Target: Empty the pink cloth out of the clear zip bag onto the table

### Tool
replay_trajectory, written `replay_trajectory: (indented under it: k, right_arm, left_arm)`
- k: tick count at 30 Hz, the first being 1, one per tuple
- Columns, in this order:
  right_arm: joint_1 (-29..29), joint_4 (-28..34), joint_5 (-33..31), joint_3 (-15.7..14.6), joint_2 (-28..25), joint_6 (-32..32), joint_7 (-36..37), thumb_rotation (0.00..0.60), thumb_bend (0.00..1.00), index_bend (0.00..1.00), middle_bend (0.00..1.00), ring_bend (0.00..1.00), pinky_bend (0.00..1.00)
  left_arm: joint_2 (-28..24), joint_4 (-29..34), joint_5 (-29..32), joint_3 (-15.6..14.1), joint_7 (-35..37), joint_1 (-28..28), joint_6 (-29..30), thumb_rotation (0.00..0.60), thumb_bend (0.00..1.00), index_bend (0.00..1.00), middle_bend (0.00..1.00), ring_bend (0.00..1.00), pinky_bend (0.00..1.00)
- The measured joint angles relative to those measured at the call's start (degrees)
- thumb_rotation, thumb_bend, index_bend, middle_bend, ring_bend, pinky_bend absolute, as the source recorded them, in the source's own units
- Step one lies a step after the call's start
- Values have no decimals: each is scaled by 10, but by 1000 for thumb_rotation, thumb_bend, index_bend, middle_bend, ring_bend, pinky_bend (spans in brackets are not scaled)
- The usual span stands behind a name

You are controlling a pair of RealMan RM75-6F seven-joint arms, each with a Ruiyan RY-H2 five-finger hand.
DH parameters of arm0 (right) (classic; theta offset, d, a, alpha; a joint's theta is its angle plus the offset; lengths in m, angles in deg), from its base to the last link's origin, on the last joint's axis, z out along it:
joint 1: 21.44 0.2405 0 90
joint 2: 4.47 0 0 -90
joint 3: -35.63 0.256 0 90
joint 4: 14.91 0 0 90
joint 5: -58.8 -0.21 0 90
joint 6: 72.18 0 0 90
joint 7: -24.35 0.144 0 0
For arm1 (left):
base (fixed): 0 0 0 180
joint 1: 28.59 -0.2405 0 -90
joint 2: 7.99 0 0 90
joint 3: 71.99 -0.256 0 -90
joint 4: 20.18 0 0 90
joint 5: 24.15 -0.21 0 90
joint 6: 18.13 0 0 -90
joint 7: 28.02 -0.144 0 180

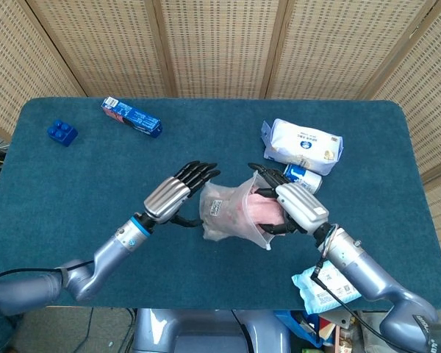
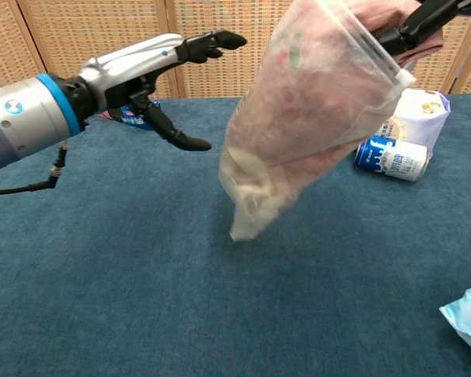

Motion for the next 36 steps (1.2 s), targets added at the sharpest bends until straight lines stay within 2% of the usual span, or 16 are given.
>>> replay_trajectory:
  k: [7,17,26,36]
  right_arm:
    - [40,5,-47,-5,43,-19,-67,600,861,692,0,0,0]
    - [97,30,-119,9,79,-23,-132,600,861,692,0,0,0]
    - [150,22,-202,0,134,-17,-198,600,860,692,0,0,0]
    - [166,11,-242,-7,147,-1,-217,600,861,692,0,0,0]
  left_arm:
    - [-63,-18,-26,-48,17,-49,23,600,185,0,0,0,0]
    - [-86,-89,-66,-89,86,-82,38,600,184,0,0,0,0]
    - [-60,-144,-83,-113,98,-87,7,600,185,30,0,0,0]
    - [-21,-158,-99,-121,94,-68,-36,600,187,59,0,0,0]
